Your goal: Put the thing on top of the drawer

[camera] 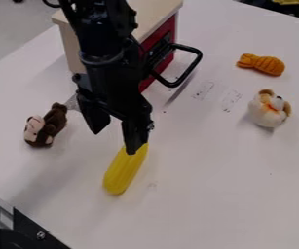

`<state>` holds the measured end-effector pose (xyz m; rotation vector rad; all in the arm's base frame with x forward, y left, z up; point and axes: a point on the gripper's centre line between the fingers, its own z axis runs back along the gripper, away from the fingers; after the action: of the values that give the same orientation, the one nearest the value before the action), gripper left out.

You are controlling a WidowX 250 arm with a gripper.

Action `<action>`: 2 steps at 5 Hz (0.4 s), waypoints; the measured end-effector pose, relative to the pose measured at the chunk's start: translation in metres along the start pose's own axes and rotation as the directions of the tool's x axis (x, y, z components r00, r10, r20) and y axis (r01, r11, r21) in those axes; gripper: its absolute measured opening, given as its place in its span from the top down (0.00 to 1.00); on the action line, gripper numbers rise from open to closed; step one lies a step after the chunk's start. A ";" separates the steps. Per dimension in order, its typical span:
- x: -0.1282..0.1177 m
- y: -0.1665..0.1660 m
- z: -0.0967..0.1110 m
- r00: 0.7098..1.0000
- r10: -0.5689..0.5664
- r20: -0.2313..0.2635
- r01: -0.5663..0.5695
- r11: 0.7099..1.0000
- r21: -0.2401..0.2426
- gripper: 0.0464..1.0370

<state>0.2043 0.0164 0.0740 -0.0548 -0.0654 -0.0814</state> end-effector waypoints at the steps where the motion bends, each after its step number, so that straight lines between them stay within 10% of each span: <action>1: -0.003 -0.002 -0.004 1.000 -0.003 -0.020 0.003 1.000 -0.005 0.04; 2: 0.037 -0.024 -0.012 0.997 -0.079 -0.019 0.079 0.997 0.001 0.04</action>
<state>0.2401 -0.0110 0.0655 -0.0496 -0.0491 -0.1611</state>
